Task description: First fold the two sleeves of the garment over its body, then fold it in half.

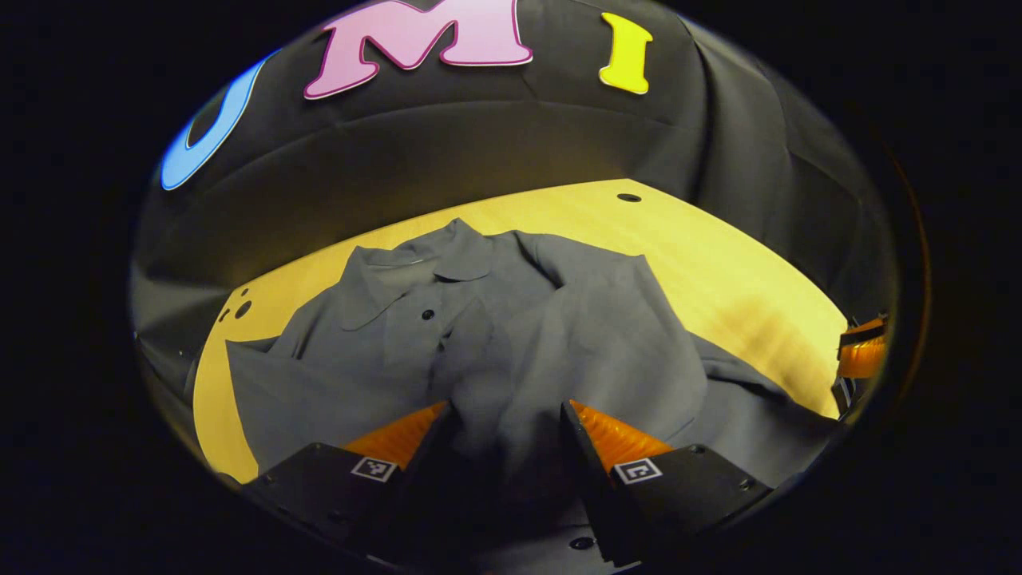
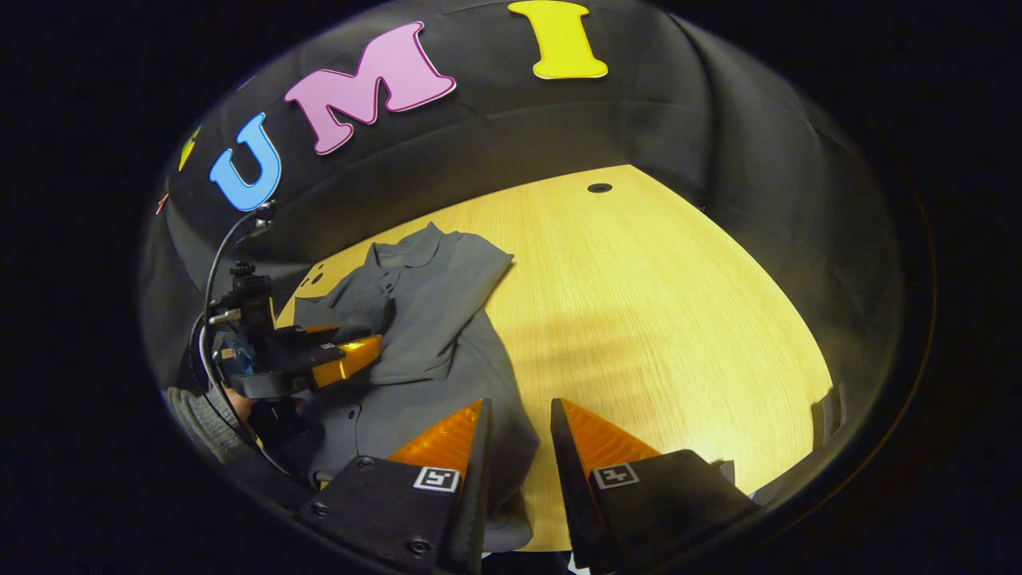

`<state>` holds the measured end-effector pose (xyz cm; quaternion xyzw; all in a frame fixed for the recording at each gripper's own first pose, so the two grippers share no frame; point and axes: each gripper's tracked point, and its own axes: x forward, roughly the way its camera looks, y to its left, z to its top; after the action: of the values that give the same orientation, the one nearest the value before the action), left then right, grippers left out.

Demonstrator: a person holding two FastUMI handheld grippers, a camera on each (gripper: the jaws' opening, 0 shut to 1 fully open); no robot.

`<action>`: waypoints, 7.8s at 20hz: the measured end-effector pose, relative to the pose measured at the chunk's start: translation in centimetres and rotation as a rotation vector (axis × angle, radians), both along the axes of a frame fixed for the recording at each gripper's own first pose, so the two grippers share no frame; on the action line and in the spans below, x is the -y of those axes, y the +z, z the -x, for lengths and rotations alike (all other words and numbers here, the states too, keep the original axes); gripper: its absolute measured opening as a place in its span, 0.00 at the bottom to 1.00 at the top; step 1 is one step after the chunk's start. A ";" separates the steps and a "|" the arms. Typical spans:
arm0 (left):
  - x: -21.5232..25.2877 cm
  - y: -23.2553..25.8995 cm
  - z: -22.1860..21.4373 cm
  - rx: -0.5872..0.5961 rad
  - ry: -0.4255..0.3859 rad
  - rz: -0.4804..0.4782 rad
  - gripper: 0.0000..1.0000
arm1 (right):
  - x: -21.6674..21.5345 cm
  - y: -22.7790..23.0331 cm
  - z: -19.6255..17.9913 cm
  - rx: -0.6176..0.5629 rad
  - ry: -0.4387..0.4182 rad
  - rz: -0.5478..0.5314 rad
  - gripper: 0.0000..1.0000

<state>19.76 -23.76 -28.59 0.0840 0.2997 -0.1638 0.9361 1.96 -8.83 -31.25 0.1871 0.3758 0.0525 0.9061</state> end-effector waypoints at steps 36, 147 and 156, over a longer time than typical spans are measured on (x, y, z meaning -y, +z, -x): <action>-24.1 -2.7 24.7 -0.198 0.399 0.052 0.95 | -1.7 -4.1 6.4 -0.149 0.092 0.127 0.91; -28.9 0.2 -20.0 0.135 0.433 0.049 0.33 | -9.7 -4.4 -36.7 0.161 0.057 0.165 0.22; -25.8 5.9 -17.6 0.243 0.324 0.045 0.98 | -8.2 1.6 -34.4 0.232 0.026 0.146 0.81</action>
<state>37.38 2.02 -22.65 0.0331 0.1905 -0.0064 0.9811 36.38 -0.59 -29.62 0.1085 0.2737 0.0579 0.9539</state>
